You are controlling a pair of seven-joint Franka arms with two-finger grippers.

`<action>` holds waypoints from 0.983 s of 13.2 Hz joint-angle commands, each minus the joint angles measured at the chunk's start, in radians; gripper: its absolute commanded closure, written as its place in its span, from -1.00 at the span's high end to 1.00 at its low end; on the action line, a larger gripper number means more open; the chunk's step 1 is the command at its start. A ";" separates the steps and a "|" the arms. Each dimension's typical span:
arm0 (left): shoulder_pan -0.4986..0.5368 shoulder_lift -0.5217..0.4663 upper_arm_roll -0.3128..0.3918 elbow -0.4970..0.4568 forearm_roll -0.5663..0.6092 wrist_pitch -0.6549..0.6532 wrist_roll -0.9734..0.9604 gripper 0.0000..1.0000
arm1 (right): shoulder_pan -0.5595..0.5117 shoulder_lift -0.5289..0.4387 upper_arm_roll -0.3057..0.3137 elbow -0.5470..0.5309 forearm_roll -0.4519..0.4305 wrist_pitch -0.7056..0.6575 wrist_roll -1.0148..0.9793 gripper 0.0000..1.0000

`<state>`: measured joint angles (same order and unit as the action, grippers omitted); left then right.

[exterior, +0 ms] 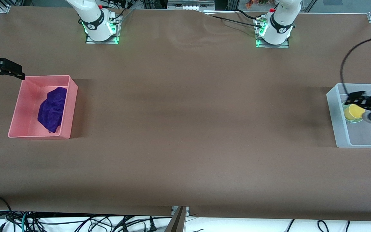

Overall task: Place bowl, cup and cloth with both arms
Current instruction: 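Open the left gripper and raise it away from the clear bin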

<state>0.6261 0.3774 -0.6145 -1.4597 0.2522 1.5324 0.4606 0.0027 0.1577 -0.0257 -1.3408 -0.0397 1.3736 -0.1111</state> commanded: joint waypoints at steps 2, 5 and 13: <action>-0.116 -0.092 -0.042 -0.037 0.007 -0.040 -0.270 1.00 | -0.001 -0.004 0.004 0.003 -0.006 0.005 0.016 1.00; -0.394 -0.205 0.219 -0.056 -0.075 -0.048 -0.318 1.00 | 0.000 -0.004 0.006 0.003 -0.006 0.005 0.018 1.00; -0.660 -0.491 0.575 -0.390 -0.237 0.218 -0.407 1.00 | 0.000 -0.004 0.006 0.003 -0.006 0.004 0.018 1.00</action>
<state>-0.0150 -0.0646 -0.0510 -1.7761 0.0351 1.7109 0.0787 0.0029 0.1579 -0.0255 -1.3408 -0.0397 1.3746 -0.1109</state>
